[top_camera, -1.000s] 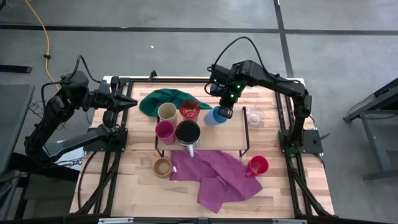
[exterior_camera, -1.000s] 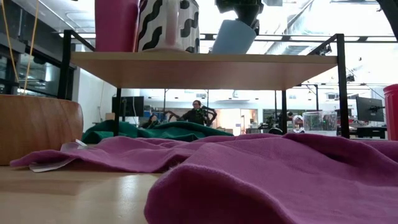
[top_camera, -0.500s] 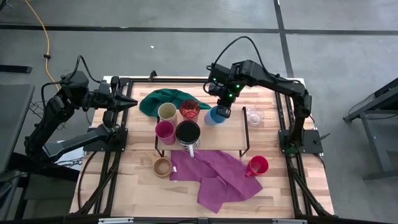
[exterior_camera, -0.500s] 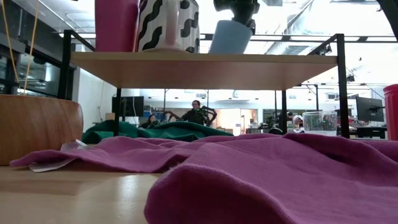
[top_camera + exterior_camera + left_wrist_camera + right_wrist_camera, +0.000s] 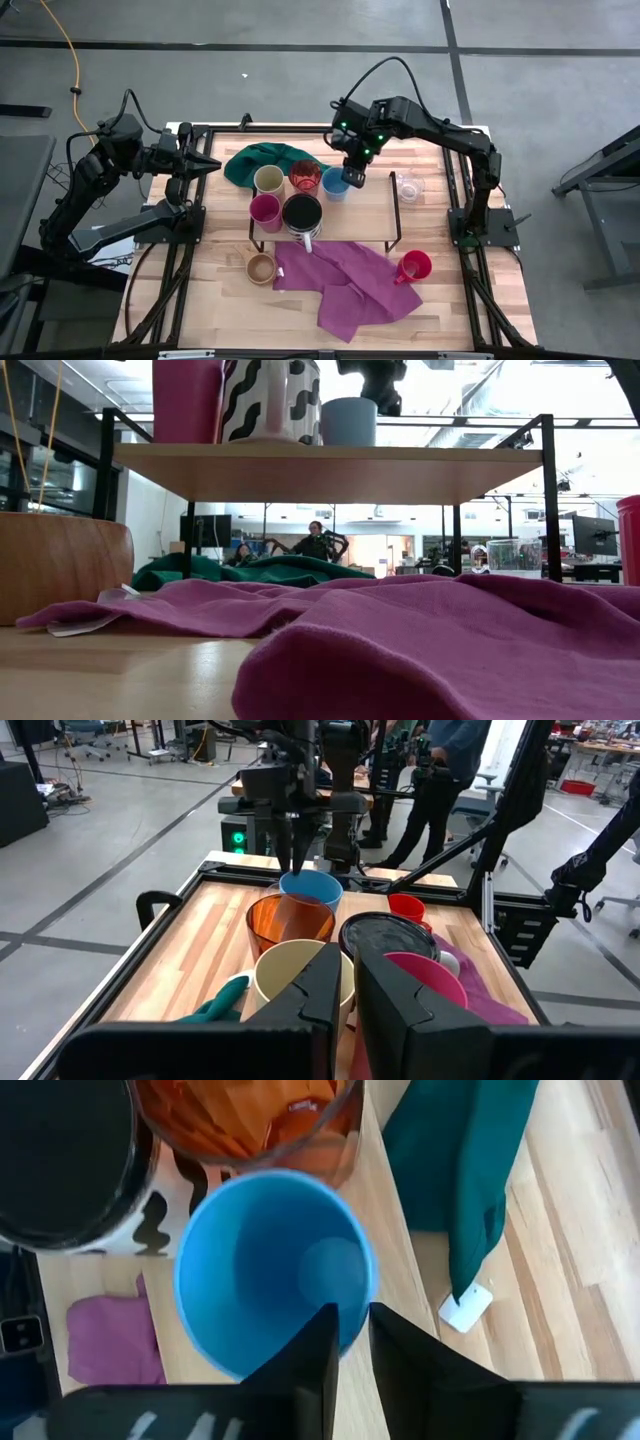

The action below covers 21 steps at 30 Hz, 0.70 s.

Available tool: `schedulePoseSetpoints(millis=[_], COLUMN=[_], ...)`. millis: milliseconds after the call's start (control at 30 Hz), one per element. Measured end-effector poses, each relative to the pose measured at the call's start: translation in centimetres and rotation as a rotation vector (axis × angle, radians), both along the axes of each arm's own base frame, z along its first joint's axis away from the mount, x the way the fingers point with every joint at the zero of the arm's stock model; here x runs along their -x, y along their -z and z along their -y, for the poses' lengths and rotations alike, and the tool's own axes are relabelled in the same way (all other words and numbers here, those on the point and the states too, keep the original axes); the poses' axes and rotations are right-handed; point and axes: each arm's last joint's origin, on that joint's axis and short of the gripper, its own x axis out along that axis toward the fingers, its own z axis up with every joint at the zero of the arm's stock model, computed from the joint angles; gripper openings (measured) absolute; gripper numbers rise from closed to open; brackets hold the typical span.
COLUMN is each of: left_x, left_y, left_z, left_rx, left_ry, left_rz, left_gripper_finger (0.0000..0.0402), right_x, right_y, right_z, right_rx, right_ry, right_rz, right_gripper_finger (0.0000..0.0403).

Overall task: Stack small to large cups/mugs on shelf
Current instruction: Put the blue cup on the shelf

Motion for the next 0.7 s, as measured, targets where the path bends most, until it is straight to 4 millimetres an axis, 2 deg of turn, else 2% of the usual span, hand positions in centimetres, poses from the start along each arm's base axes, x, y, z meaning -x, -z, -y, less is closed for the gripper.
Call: schedulePoseSetpoints(millis=[600,700], left_x=[0.0,0.0], left_y=[0.0,-0.01], left_z=[0.01,0.01], left_rx=[0.0,-0.01], left_ry=[0.0,0.002], left_rz=[0.0,-0.001], left_gripper_finger=[0.0024,0.0024], right_x=[-0.11,-0.02], right_y=[-0.09,-0.8], right_z=[0.22,0.2], right_rx=[0.032,0.041], right_ry=[0.013,0.01], right_rz=[0.011,0.037], right_gripper_finger=[0.0055,0.0055])
